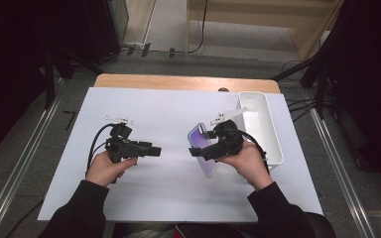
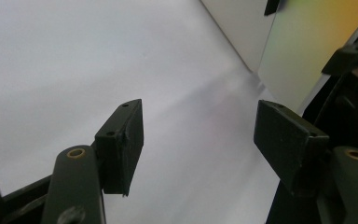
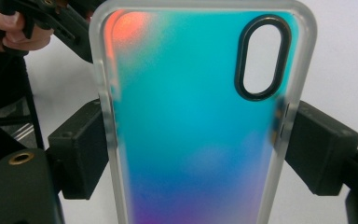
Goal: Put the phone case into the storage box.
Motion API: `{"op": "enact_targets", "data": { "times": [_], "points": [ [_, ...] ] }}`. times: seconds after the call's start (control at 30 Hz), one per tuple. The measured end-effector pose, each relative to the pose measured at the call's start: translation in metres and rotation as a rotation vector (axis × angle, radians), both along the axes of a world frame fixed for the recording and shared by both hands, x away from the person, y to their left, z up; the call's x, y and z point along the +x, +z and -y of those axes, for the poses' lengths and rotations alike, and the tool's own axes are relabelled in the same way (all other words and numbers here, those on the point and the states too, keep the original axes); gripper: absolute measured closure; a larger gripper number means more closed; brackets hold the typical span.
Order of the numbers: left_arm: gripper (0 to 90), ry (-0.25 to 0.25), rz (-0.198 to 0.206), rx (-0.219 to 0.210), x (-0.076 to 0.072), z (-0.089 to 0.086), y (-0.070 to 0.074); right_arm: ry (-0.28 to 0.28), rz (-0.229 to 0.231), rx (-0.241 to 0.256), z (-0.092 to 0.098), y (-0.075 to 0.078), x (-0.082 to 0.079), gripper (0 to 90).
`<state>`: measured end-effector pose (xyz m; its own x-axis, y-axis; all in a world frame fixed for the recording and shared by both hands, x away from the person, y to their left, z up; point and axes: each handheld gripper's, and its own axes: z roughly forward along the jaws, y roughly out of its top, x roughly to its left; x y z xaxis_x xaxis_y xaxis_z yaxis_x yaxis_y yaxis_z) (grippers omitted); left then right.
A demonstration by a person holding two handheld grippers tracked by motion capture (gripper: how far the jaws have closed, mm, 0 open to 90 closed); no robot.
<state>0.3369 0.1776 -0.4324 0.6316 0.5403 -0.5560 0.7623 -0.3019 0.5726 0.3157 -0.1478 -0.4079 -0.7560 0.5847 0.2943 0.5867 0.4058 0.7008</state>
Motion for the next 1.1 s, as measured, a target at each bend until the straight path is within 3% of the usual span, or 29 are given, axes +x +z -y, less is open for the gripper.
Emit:
{"op": "enact_targets", "data": {
  "times": [0.3, 0.6, 0.77, 1.1],
  "points": [
    [32.8, -0.065, 0.019, 0.029, -0.005, -0.002, -0.004, 0.040, -0.011, -0.009, 0.006, 0.009, 0.003, 14.9],
    [32.8, -0.111, 0.077, 0.060, -0.014, -0.011, -0.006, 0.057, -0.008, -0.012, 0.013, 0.015, 0.008, 14.9],
    [32.9, -0.134, 0.121, 0.102, -0.021, -0.014, -0.009, 0.050, -0.009, -0.012, 0.019, 0.018, 0.009, 14.9],
    [33.1, -0.140, 0.204, 0.154, -0.032, -0.015, -0.013, 0.028, -0.001, -0.008, 0.032, 0.026, 0.012, 14.9]
  ]
}}
